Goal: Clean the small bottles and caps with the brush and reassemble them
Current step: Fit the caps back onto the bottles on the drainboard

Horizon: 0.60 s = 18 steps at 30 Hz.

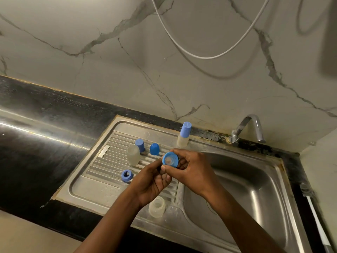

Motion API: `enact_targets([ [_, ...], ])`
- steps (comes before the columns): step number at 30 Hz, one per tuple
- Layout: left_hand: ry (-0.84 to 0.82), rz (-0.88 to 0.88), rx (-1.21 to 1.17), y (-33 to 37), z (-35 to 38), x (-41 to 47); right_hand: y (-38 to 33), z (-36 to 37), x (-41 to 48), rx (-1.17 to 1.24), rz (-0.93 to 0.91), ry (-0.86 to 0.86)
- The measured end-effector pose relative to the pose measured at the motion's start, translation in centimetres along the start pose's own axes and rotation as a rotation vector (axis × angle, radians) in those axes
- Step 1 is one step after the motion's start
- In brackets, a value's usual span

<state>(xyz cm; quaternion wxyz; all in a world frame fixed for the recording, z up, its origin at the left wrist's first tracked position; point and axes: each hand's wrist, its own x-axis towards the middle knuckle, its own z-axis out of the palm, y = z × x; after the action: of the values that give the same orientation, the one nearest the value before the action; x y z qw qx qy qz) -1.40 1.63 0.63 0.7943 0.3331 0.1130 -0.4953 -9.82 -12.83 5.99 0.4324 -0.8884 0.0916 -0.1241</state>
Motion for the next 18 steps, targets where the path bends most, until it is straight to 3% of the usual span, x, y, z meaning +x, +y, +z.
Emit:
enact_targets([
  [5,0.027,0.019,0.043,-0.3,0.1,0.0,0.3,0.4,0.2,-0.035,0.025,-0.073],
  [11,0.192,0.262,0.402,-0.6,-0.3,0.4,0.8,0.9,0.0,-0.081,0.047,-0.120],
  [15,0.218,0.466,0.634,-0.9,-0.5,0.8,1.0,1.3,-0.3,-0.042,0.040,-0.044],
  [18,0.214,0.511,0.646,-0.8,-0.5,0.8,0.8,1.5,-0.3,-0.014,0.038,-0.024],
])
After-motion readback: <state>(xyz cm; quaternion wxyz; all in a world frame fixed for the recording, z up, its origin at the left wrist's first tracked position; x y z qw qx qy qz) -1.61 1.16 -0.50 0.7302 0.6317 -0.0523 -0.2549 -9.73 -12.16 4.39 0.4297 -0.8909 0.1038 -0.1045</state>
